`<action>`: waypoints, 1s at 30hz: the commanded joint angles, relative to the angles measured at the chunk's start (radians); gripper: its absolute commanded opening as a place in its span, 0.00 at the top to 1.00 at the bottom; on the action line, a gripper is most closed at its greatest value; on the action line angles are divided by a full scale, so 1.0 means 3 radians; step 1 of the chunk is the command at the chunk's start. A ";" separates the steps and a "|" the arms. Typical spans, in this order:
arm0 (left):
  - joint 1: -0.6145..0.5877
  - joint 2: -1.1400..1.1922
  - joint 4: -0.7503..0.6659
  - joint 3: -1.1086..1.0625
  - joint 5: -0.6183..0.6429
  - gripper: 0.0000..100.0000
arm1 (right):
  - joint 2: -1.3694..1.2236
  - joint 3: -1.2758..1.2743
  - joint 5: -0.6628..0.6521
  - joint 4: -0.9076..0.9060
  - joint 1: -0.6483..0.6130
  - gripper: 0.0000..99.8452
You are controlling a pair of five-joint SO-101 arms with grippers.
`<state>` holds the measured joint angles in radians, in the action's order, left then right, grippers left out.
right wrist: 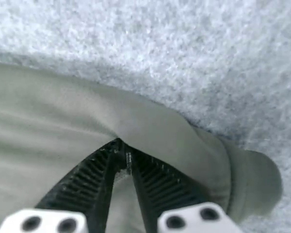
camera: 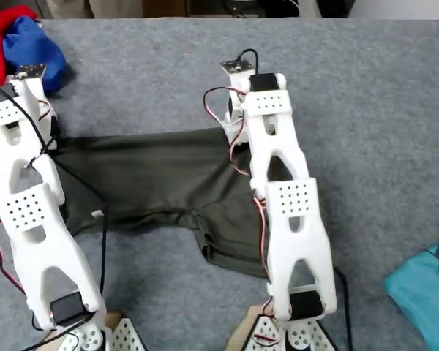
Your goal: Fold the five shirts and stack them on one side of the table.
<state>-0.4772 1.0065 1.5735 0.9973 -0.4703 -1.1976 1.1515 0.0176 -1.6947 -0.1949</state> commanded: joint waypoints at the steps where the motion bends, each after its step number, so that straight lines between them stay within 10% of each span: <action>1: -0.0107 -0.0038 -0.0159 0.0153 -0.0026 0.98 | -0.0038 0.0064 0.0020 0.0031 0.0269 0.99; 8: -0.0041 -0.0064 -0.0378 0.0307 0.0000 0.98 | 0.0008 0.0100 -0.0077 0.0005 0.0238 0.99; 19: 0.0363 -0.0038 0.0624 0.1739 -0.0184 0.93 | 0.0315 0.0565 -0.0501 -0.0307 -0.0074 0.99; 25: 0.0174 -0.0064 0.0624 0.1770 -0.0210 0.82 | 0.0939 0.0130 -0.0537 -0.0307 -0.0197 0.99; 30: -0.0031 -0.0064 0.0629 0.1739 -0.0210 0.93 | 0.1823 -0.0765 -0.0854 -0.0307 -0.0289 0.99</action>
<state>-0.4511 1.0096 1.7484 1.4853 -0.5286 -0.8707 1.0503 -0.1573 -1.7683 -0.2547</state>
